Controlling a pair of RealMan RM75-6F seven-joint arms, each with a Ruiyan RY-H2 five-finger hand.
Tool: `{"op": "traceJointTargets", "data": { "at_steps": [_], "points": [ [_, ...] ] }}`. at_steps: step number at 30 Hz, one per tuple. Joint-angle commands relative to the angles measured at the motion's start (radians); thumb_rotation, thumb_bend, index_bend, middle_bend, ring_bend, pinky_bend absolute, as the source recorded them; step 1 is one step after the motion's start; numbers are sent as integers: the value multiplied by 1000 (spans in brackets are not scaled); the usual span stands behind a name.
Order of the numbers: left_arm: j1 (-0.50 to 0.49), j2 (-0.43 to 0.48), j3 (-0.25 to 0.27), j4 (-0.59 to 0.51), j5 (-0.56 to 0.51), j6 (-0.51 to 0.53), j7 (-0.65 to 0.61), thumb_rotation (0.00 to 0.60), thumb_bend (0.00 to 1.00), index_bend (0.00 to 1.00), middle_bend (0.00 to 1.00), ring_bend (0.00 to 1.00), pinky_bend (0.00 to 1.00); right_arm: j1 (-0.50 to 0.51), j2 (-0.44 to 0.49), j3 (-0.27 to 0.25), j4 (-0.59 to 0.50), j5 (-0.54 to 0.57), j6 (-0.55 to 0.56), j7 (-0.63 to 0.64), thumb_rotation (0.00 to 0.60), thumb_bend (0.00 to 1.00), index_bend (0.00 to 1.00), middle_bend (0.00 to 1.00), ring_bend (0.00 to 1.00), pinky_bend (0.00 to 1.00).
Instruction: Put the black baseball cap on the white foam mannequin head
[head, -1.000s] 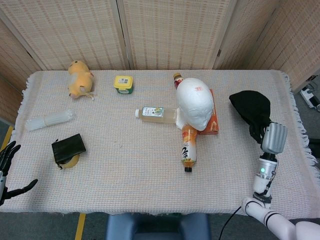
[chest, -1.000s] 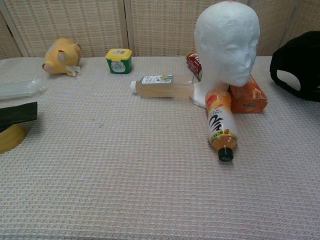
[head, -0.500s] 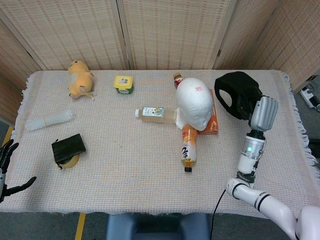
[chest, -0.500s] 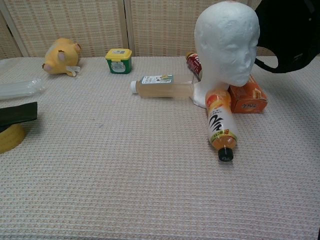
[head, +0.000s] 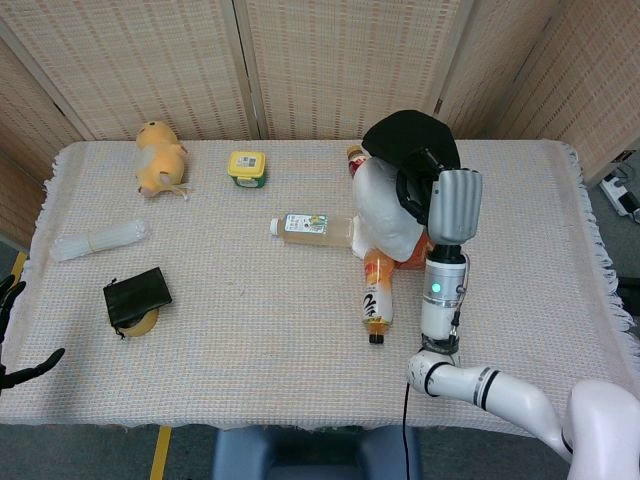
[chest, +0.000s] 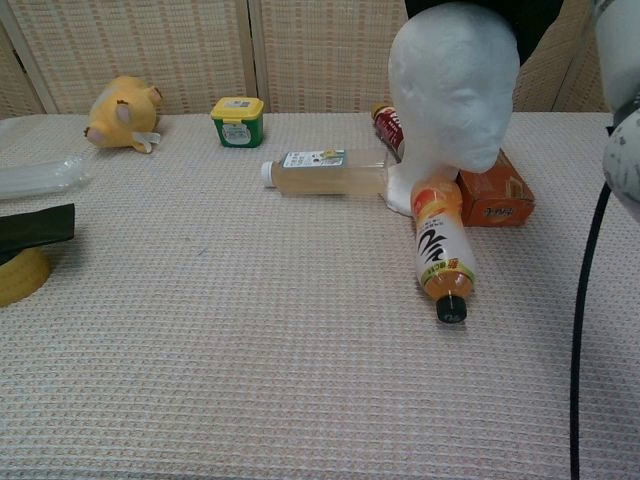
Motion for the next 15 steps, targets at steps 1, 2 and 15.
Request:
{"op": "traceJointTargets", "data": {
  "at_steps": [1,2,15],
  "points": [
    [1,0,-3,0,-2,2,1,600,198,26,0,35,213,19,-31,-47,0,-35,5,-24,600,442,798,1000,1000,1000],
    [1,0,-4,-1,-3,3,0,600,198,27,0,35,213,19,-39,-71,1,-51,8,-30,600,442,798,1000,1000,1000],
    [11,10,-7,-10,0,15,-21,600,196,27,0,35,214,-66,-52,-264,100,-143,17,-28,600,431,803,1000,1000,1000]
  ]
}}
